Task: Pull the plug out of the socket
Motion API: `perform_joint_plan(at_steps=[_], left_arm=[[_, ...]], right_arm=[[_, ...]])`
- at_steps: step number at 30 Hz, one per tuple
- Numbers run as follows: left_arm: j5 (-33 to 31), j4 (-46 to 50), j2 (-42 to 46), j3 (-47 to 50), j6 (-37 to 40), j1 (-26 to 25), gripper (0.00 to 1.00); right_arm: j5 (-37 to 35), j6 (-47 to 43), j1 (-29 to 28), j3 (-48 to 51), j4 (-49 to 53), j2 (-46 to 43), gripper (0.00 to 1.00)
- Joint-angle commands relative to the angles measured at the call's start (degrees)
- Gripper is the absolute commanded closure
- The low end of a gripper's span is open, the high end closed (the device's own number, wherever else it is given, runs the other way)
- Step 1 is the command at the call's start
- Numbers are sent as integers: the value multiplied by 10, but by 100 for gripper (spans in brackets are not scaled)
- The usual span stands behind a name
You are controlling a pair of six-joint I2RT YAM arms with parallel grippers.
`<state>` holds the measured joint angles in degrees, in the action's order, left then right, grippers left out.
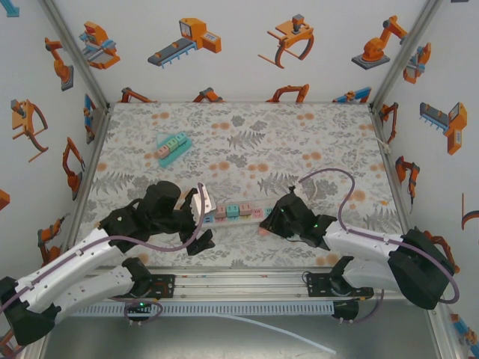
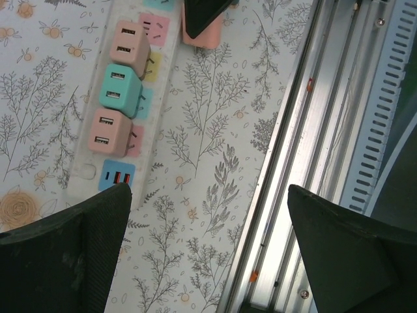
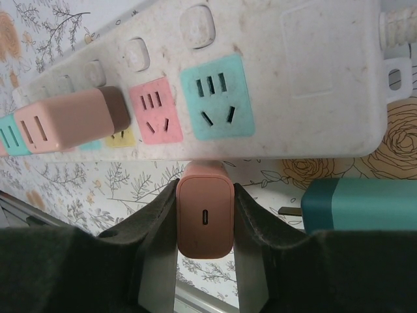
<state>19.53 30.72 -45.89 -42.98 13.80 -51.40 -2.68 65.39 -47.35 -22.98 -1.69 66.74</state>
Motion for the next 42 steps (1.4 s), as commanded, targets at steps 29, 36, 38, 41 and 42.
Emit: perform_joint_plan(at_steps=[29,36,38,41,42], left_arm=[[-51,4,9,8,-5,-7,3],[-171,-44,18,27,-101,-7,2],[-213,-67,20,40,-145,-7,1],[-273,-94,30,55,-208,-7,1],[-297,-96,33,57,-230,-6,2]], right_arm=[[-72,-50,-4,-69,210,-94,53],[-142,-177,-4,-138,263,-133,53],[-167,-250,-5,-158,258,-147,52],[-183,-400,-4,-184,221,-165,50],[-167,-468,-4,-189,196,-171,50]])
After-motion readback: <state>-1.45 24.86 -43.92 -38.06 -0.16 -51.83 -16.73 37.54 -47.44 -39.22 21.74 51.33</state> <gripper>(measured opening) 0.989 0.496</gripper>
